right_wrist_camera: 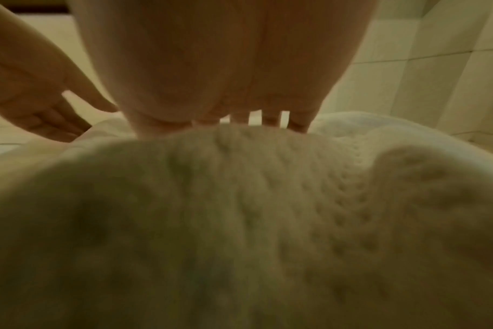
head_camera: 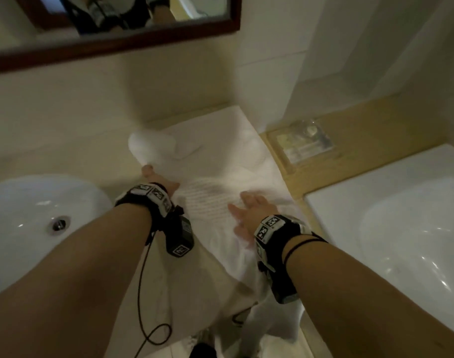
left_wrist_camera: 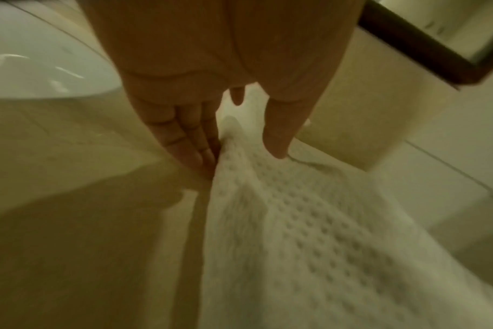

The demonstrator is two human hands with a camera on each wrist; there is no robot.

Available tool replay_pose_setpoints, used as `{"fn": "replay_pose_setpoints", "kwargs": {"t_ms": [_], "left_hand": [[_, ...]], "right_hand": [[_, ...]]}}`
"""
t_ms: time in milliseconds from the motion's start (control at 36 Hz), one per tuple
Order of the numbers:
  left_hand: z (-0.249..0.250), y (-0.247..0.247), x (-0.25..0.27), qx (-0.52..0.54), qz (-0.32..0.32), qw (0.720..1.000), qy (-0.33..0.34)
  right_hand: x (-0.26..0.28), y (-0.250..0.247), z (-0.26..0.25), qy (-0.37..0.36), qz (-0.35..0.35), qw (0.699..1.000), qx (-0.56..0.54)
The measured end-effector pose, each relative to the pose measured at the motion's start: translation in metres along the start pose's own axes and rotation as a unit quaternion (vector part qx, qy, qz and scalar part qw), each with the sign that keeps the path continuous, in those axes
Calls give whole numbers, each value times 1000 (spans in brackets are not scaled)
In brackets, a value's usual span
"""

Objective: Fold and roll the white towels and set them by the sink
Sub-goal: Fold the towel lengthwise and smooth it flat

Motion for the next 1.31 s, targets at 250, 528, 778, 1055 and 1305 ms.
{"fn": "replay_pose_setpoints", "kwargs": {"t_ms": [250,528,778,1055,1305], "left_hand": [[-21,-24,-31,-92,-7,994,60],[-61,-98,-70,-278,20,959,40],[-46,-98,-89,-313,-64,938,134],[-38,-107,-118,-258,-94,947,170],[-32,-118,-133,-143,-31,981,127]], "right_hand": [[-1,-27,-45,-38,-15,998,-40],[-37,-65,-138,-45,2,984,-170],[-97,-142,-129,56,86,969,-224],[-163,-173,-190,6,118,985,-125],[-177,-190,-204,-27,154,931,-331]]}}
Point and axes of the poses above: each hand's wrist, its own x-axis away from the middle knuckle, its own y-axis out of the palm, z = x × y, the point moved 3 cm from there along -x, towards the middle knuckle, and after that the axes turned 6 degrees about x, right-handed, at the moved point
